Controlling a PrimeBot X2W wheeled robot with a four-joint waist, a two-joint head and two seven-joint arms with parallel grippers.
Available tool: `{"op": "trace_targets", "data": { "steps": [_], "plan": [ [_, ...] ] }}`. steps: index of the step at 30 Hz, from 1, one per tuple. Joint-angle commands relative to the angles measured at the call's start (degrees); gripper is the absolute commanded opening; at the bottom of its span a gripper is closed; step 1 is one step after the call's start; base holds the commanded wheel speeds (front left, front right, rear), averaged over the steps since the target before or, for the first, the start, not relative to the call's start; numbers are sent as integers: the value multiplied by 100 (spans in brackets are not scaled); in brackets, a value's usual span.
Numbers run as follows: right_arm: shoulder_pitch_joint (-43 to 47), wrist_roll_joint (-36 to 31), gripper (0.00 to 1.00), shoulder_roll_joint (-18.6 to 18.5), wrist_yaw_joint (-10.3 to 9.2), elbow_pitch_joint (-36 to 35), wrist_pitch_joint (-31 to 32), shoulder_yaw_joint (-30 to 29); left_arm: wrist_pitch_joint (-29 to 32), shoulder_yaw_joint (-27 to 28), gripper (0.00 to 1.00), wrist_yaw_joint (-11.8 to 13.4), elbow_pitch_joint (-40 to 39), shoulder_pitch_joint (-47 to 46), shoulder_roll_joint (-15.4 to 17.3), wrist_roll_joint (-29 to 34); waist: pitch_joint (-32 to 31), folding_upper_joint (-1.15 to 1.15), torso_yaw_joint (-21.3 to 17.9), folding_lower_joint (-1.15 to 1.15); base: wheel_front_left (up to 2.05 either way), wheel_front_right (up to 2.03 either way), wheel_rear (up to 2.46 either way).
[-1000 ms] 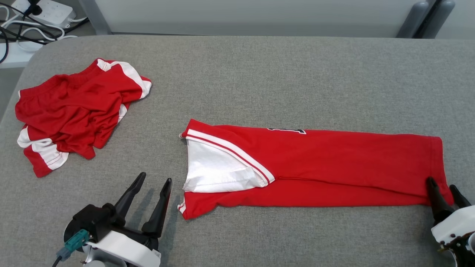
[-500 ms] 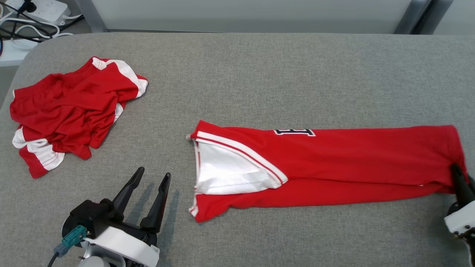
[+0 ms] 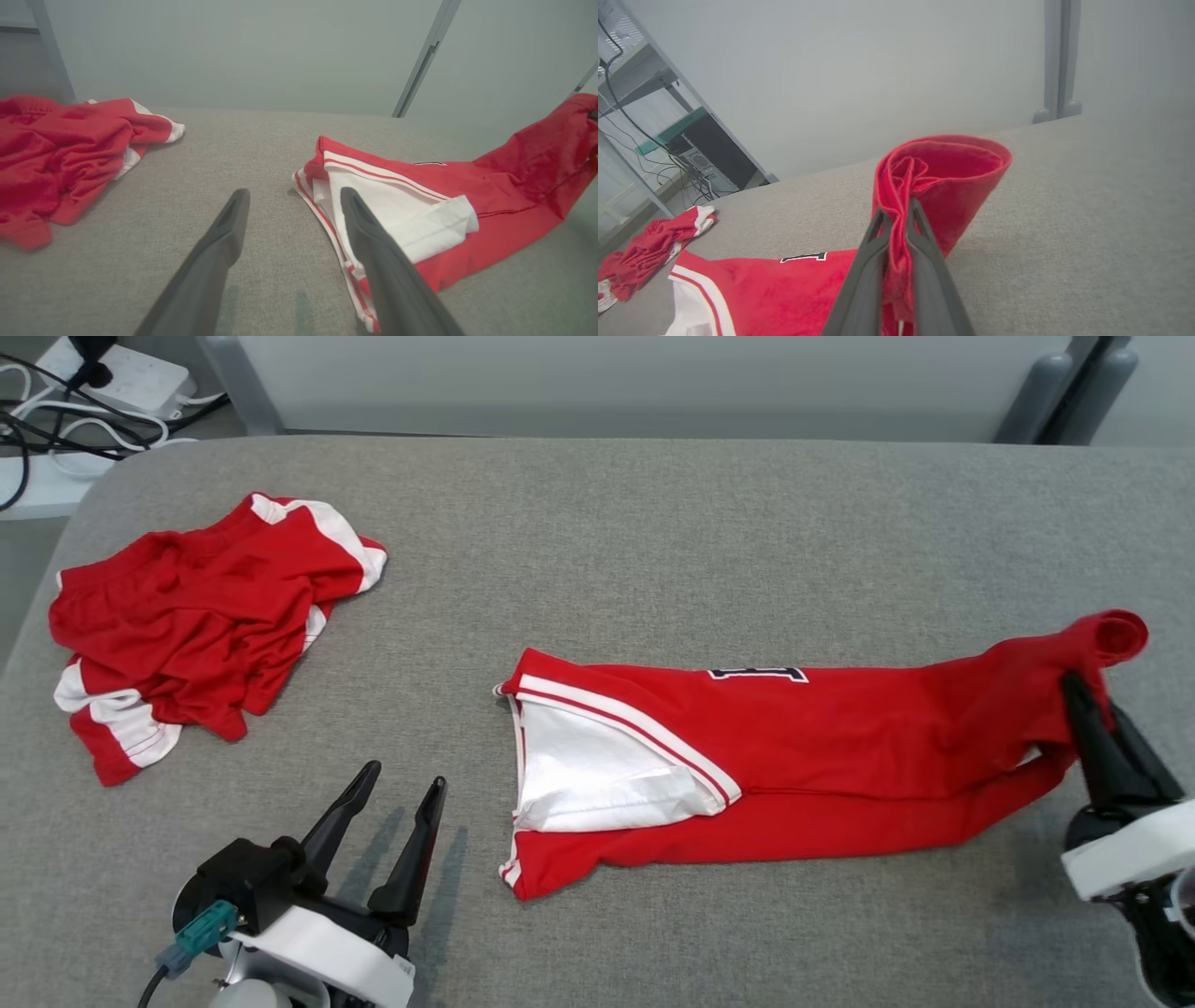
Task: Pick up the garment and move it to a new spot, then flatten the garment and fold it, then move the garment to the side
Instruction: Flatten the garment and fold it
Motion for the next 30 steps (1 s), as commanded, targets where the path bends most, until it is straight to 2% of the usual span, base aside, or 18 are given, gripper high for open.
{"op": "trace_targets", "data": {
  "steps": [1, 4, 7, 21, 30],
  "plan": [
    [23, 25, 0, -96, 9, -285, 42, 175, -51, 189, 100, -41, -83, -306, 89, -43, -45, 0, 54, 0, 0, 0, 0],
    [-43, 18, 0, 6, 9, -710, 204, 526, -51, 116, 100, -41, -49, -335, 37, -46, -108, 0, 209, 0, 0, 0, 0],
    [-204, 13, 0, 108, 9, -797, 309, 807, -51, 72, 100, -41, -41, -356, -6, -51, -131, 0, 381, 0, 0, 0, 0],
    [-948, -30, 0, 382, 9, -119, 537, 1941, -51, 19, 100, -41, -69, -405, -211, -61, -75, 0, 1431, 0, 0, 0, 0],
    [-909, -10, 0, 429, 9, 101, 725, 2497, -51, 53, 100, -41, -78, -356, -296, -55, -37, 0, 1694, 0, 0, 0, 0]
  ]
}}
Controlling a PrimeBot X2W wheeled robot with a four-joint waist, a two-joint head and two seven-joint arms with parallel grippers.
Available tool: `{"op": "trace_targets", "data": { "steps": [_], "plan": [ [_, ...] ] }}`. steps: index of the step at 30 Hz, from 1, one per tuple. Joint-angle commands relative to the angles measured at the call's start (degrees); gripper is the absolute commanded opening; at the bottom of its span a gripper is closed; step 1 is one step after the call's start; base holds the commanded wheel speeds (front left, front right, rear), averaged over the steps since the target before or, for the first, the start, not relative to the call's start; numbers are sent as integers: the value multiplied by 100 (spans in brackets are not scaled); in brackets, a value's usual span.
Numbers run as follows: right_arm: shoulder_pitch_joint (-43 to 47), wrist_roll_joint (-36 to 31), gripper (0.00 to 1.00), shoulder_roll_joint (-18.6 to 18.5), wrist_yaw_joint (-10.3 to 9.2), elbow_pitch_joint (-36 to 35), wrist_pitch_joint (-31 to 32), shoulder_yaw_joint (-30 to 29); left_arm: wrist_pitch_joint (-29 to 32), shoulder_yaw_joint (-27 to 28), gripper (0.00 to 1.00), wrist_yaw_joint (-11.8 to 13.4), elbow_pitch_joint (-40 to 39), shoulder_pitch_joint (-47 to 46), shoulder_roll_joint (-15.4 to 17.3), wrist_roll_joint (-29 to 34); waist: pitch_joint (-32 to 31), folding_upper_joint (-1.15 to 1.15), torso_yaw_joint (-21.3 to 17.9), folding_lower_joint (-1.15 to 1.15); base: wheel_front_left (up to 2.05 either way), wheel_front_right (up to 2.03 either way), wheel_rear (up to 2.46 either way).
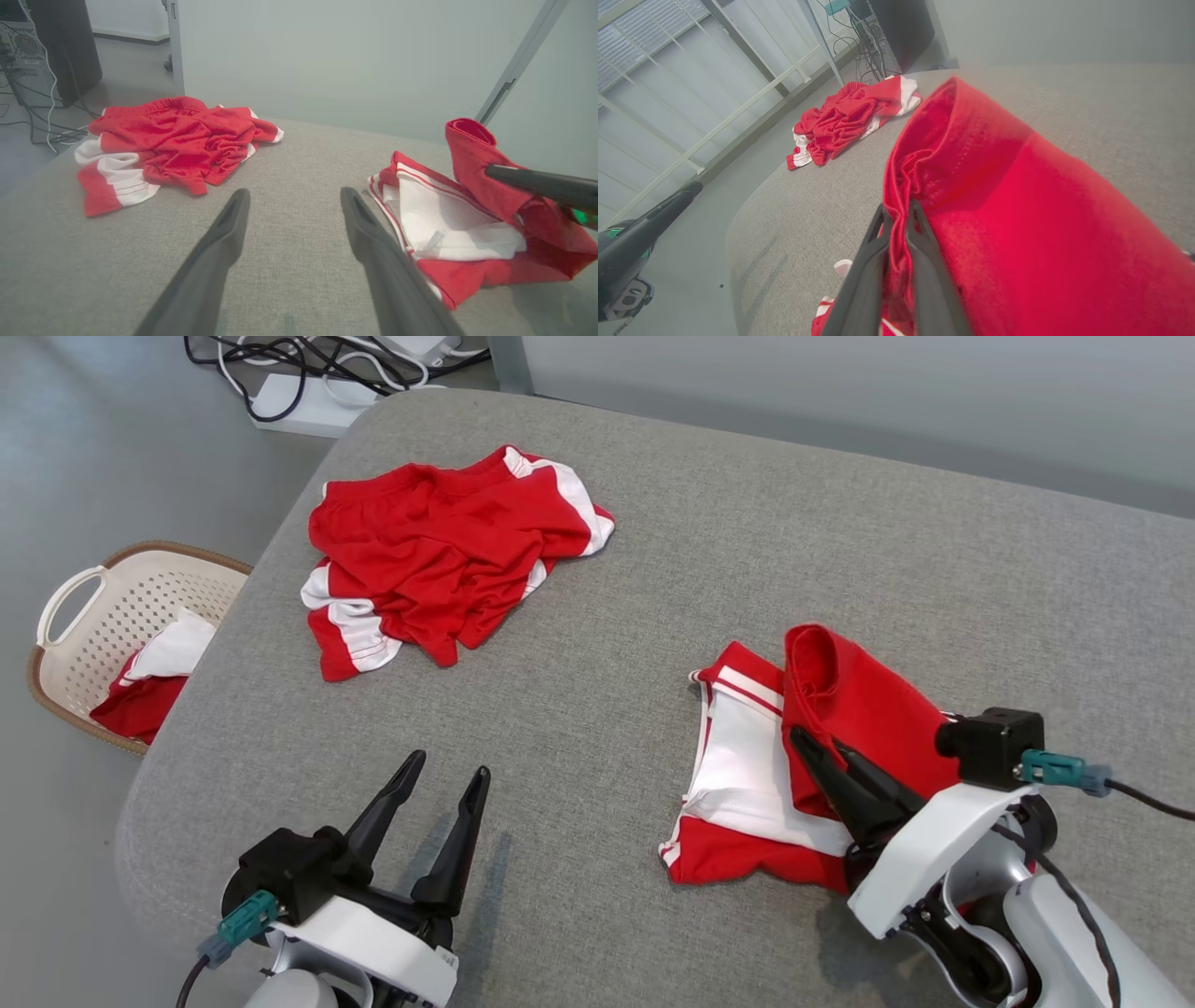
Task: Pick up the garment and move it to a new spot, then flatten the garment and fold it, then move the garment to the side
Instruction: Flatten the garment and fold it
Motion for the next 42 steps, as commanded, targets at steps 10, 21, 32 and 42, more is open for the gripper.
{"op": "trace_targets", "data": {
  "steps": [10, 21, 32, 42],
  "plan": [
    [-33, 82, 0, 112, 10, 6, 32, 441, -51, 256, 100, -41, -149, -219, 22, 15, 89, 0, -46, 0, 0, 0, 0],
    [-295, 402, 100, 295, 10, 186, -321, 835, -51, 293, 100, -41, -161, -255, 5, 70, 49, 0, -101, 0, 0, 0, 0],
    [-228, -556, 100, -80, 10, 251, -1401, -128, -51, 530, 100, -41, -276, -213, -13, 108, -93, 0, -656, 0, 0, 0, 0],
    [176, -1890, 100, 152, 10, 374, -2160, -1119, -51, 1041, 100, -41, -355, -196, -152, 297, -222, 0, -1376, 0, 0, 0, 0]
  ]
}}
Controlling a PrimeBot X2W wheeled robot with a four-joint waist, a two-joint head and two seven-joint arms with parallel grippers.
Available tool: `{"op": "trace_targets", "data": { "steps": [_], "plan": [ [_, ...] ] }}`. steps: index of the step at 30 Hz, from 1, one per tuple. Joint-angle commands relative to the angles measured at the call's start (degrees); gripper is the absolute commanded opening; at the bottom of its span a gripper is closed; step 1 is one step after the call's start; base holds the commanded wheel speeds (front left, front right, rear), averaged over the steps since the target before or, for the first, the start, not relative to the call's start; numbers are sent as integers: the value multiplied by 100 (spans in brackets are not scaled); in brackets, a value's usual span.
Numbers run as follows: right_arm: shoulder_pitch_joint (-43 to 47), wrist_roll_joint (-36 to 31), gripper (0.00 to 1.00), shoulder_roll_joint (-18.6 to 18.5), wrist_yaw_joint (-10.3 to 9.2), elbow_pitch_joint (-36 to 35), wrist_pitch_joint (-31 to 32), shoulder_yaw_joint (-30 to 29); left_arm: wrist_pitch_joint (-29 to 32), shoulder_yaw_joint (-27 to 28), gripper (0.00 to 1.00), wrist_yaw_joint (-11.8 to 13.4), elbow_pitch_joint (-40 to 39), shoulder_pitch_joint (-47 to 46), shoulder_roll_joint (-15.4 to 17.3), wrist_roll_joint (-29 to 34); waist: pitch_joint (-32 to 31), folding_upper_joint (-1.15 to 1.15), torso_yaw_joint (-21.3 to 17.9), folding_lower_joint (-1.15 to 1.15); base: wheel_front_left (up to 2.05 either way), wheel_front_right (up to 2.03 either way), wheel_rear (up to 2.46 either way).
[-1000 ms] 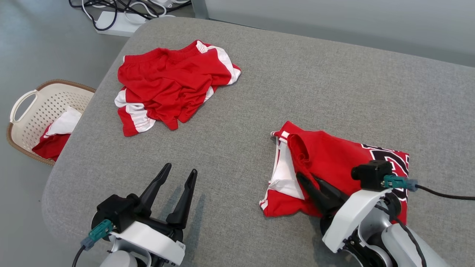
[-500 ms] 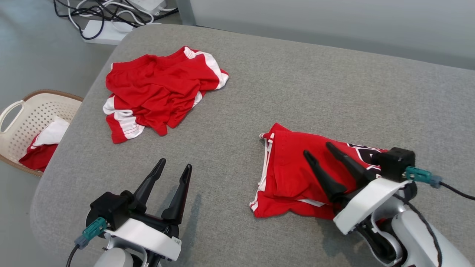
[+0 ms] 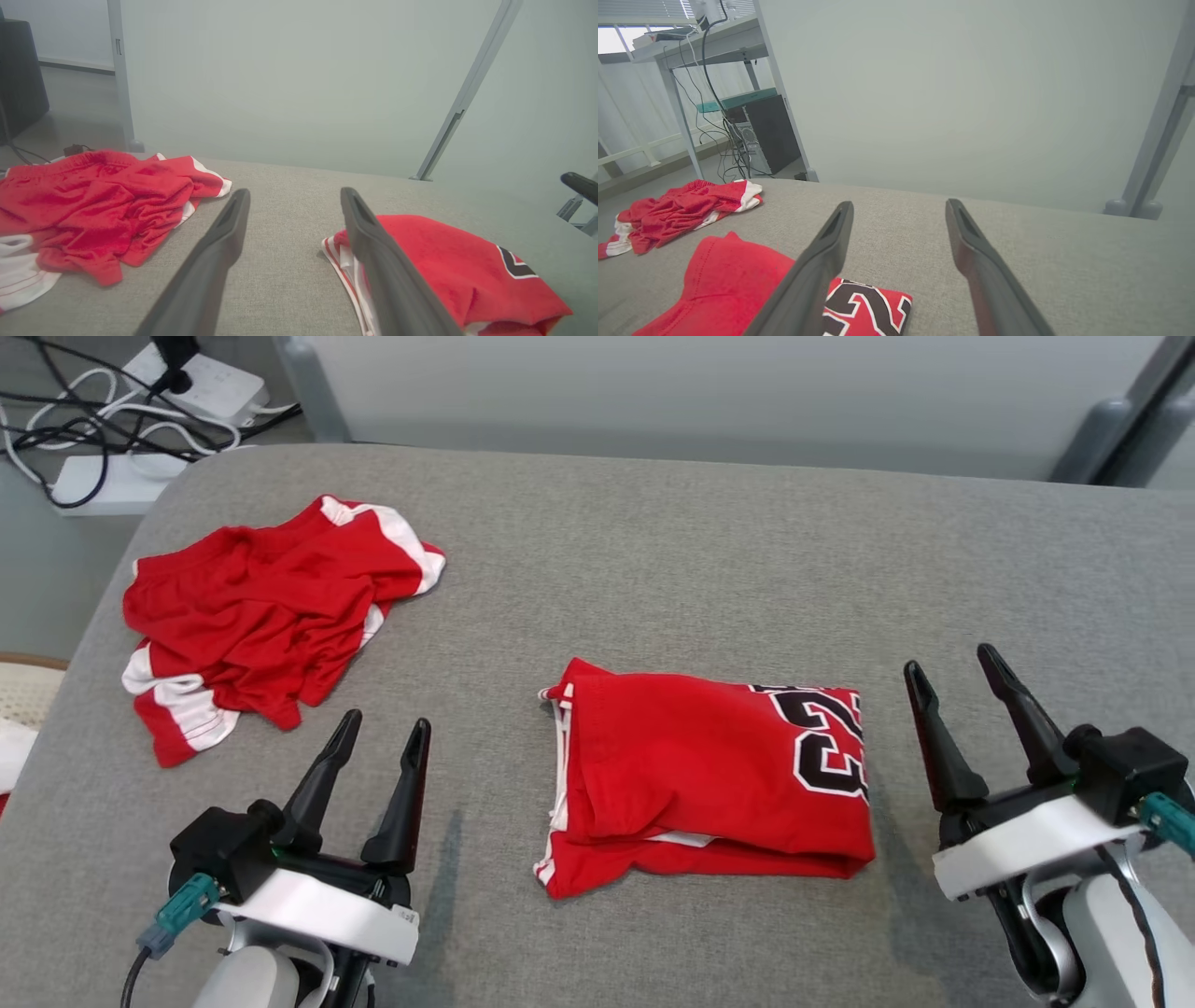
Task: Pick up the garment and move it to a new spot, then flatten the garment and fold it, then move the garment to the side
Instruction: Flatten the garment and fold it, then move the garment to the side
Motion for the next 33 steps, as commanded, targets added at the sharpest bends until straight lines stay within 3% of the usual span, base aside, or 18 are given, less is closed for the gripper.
{"op": "trace_targets", "data": {
  "steps": [1, 13, 22, 33],
  "plan": [
    [175, -227, 100, 54, 9, -80, -104, -62, -51, 217, 100, -41, -155, -156, 34, 98, -78, 0, -218, 0, 0, 0, 0],
    [1296, -472, 100, 418, 9, -423, -131, -515, -51, 212, 100, -41, -48, 187, 42, 144, -399, 0, -581, 0, 0, 0, 0],
    [1925, -183, 100, 302, 9, -445, -132, -333, -51, 158, 100, -41, 78, 507, 73, 48, -658, 0, -679, 0, 0, 0, 0],
    [2086, -112, 100, 297, 9, -544, -132, -336, -51, 183, 100, -41, 96, 602, 84, 86, -792, 0, -662, 0, 0, 0, 0]
  ]
}}
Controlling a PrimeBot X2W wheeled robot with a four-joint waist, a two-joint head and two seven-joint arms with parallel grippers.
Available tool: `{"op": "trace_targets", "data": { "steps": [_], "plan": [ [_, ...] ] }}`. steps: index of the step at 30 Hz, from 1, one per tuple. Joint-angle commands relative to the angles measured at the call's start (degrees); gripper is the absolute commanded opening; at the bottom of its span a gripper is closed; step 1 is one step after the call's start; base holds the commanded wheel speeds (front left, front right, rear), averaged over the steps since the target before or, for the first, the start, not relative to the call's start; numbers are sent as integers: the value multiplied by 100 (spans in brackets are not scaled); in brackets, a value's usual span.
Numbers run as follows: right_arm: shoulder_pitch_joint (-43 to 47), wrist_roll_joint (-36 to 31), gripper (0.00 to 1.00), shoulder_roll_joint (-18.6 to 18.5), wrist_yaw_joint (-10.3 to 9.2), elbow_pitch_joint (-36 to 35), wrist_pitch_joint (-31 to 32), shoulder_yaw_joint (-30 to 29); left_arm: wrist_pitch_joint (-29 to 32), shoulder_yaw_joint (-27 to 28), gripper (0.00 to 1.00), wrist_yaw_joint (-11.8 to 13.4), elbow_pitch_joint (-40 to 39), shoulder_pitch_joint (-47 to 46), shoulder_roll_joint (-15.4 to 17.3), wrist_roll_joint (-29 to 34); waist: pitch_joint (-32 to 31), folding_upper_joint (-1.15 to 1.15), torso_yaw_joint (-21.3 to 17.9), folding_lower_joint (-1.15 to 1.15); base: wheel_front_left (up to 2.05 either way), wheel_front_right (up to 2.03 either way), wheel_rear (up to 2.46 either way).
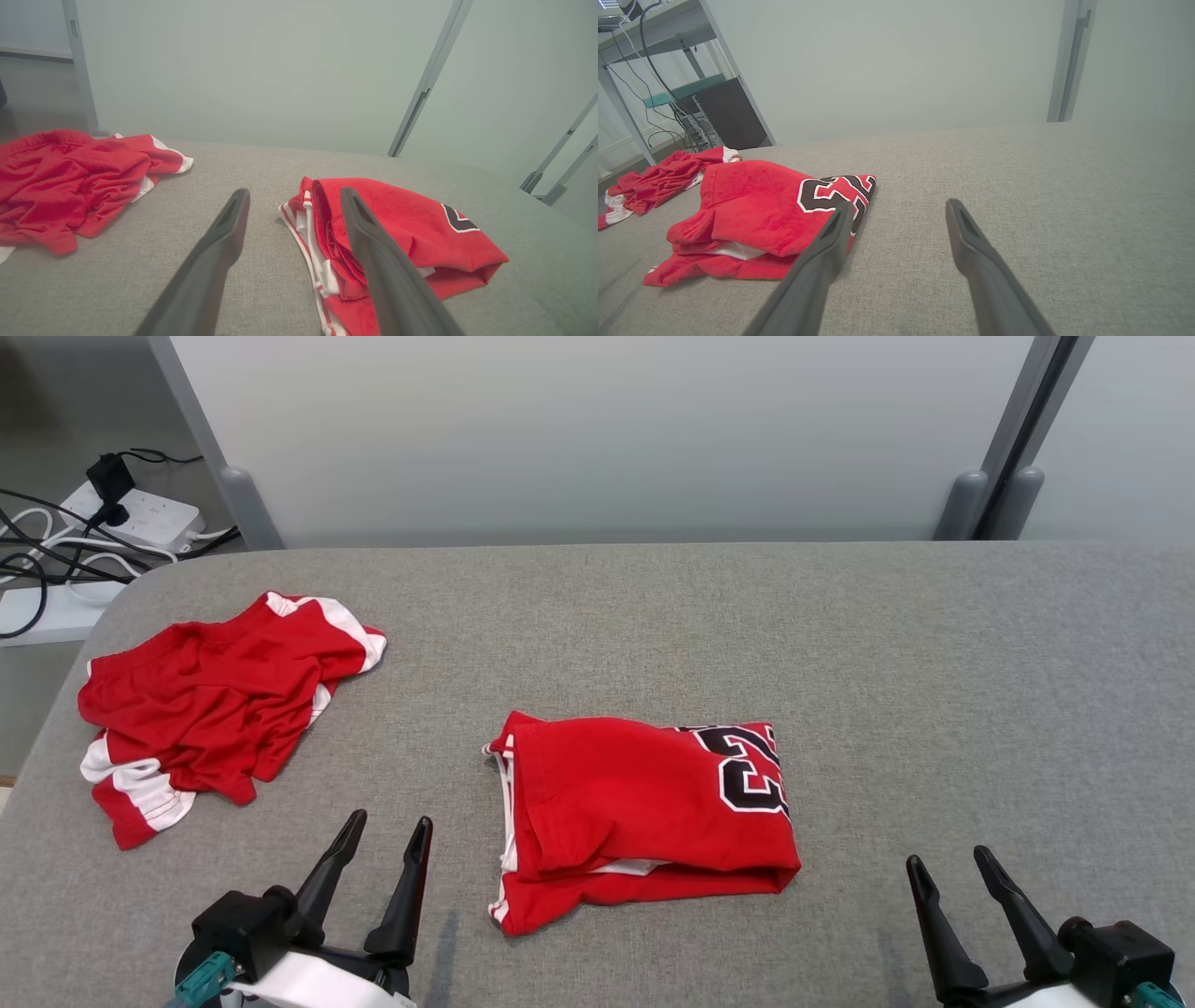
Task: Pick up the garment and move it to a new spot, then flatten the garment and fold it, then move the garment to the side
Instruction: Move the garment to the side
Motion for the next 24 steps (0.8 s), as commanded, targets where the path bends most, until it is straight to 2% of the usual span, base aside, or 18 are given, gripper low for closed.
{"op": "trace_targets", "data": {
  "steps": [1, 11, 16, 24],
  "plan": [
    [-6, 28, 100, -94, 9, -155, -82, 102, -51, 204, 100, -41, -135, -131, 60, -10, -3, 0, 17, 0, 0, 0, 0],
    [-429, 779, 100, -236, 9, 150, 61, 598, -51, 103, 100, -41, -163, -203, 57, 30, 133, 0, 204, 0, 0, 0, 0],
    [-912, 1409, 100, -330, 9, 352, 257, 801, -51, 15, 100, -41, -200, -305, 87, 38, 299, 0, 315, 0, 0, 0, 0],
    [-1842, 2847, 100, -618, 9, 838, 973, 1081, -51, -165, 100, -41, -217, -581, 119, 22, 740, 0, 572, 0, 0, 0, 0]
  ]
}}
